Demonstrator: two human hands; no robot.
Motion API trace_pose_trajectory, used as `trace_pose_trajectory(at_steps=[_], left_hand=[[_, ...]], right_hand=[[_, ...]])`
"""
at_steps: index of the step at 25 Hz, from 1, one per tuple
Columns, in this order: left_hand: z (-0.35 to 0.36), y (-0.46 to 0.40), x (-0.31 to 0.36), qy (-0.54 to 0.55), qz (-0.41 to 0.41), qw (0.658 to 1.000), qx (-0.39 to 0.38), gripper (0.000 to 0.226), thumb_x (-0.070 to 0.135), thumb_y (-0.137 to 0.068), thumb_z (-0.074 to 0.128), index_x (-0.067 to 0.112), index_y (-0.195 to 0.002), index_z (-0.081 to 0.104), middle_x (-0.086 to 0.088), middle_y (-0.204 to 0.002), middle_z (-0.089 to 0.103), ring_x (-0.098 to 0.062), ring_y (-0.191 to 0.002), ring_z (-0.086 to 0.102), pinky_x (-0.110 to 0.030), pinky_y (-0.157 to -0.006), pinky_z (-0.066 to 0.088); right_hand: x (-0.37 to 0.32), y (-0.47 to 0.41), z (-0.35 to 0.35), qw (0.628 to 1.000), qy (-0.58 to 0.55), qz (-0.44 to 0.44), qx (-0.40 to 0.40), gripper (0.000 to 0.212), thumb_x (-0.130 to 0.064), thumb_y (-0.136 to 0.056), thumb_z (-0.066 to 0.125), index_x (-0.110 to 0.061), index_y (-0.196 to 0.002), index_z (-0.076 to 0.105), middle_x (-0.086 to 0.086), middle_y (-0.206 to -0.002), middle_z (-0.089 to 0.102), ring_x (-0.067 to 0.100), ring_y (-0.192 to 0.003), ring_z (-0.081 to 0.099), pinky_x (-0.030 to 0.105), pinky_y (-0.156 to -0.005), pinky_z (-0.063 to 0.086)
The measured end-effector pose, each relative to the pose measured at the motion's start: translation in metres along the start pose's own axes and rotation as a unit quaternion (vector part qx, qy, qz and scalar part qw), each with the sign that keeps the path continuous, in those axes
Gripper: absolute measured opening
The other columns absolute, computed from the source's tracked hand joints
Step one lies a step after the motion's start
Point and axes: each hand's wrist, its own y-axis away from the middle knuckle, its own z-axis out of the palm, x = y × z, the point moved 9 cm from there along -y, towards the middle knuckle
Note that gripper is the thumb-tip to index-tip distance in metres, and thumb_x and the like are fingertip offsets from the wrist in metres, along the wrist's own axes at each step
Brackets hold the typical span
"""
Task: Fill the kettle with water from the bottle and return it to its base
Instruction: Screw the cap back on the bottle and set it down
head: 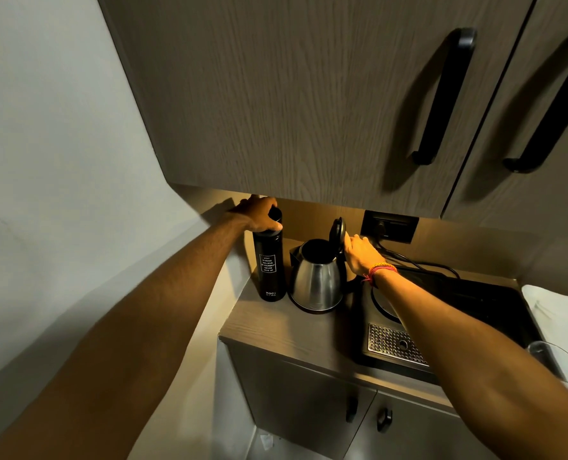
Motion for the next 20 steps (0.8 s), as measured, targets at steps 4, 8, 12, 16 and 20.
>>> trace_pose_trajectory(at_steps=[4, 8, 12, 16, 20], left_hand=[[-0.003, 0.002, 0.010, 0.085, 0.028, 0.995, -0.047, 0.057, -0.005, -0.086, 0.061, 0.012, -0.140, 0.055, -0.020, -0.146, 0.051, -0.042, -0.136, 0.049, -0.049, -0.107, 0.052], [-0.019, 0.008, 0.009, 0.041, 0.013, 0.997, 0.061, 0.054, 0.041, -0.089, 0.073, 0.007, -0.130, 0.061, -0.015, -0.134, 0.063, -0.037, -0.127, 0.060, -0.052, -0.106, 0.053], [-0.013, 0.005, 0.015, 0.072, 0.041, 0.997, 0.002, 0.046, 0.004, -0.088, 0.071, 0.001, -0.132, 0.058, -0.020, -0.136, 0.059, -0.038, -0.128, 0.057, -0.047, -0.105, 0.054], [-0.020, 0.004, 0.013, 0.099, 0.036, 0.994, 0.019, 0.034, 0.001, -0.084, 0.066, -0.005, -0.117, 0.063, -0.021, -0.113, 0.062, -0.038, -0.111, 0.063, -0.052, -0.098, 0.058], [-0.017, 0.004, 0.007, 0.024, 0.028, 0.998, 0.048, 0.056, 0.038, -0.087, 0.076, 0.004, -0.129, 0.060, -0.016, -0.130, 0.064, -0.034, -0.123, 0.062, -0.051, -0.105, 0.053]], right_hand=[[0.003, -0.002, -0.002, 0.999, -0.031, 0.010, 0.009, 0.047, -0.009, -0.103, 0.038, 0.002, -0.147, 0.029, 0.014, -0.106, 0.036, 0.028, -0.097, 0.030, 0.039, -0.085, 0.035], [0.003, -0.003, 0.001, 1.000, -0.010, 0.008, -0.004, 0.049, -0.009, -0.102, 0.040, 0.001, -0.149, 0.027, 0.027, -0.135, 0.048, 0.038, -0.111, 0.046, 0.052, -0.107, 0.043], [0.005, -0.006, 0.004, 1.000, 0.001, 0.008, 0.010, 0.033, -0.016, -0.102, 0.038, 0.001, -0.130, 0.042, 0.021, -0.111, 0.051, 0.028, -0.095, 0.039, 0.055, -0.102, 0.045], [0.004, -0.004, 0.000, 0.999, -0.041, 0.026, 0.002, 0.049, -0.012, -0.099, 0.038, -0.005, -0.147, 0.028, 0.027, -0.128, 0.052, 0.045, -0.122, 0.049, 0.056, -0.106, 0.042], [0.005, -0.004, -0.001, 0.998, -0.049, 0.047, -0.010, 0.054, -0.010, -0.098, 0.040, -0.005, -0.149, 0.025, 0.028, -0.129, 0.053, 0.046, -0.123, 0.048, 0.055, -0.107, 0.042]])
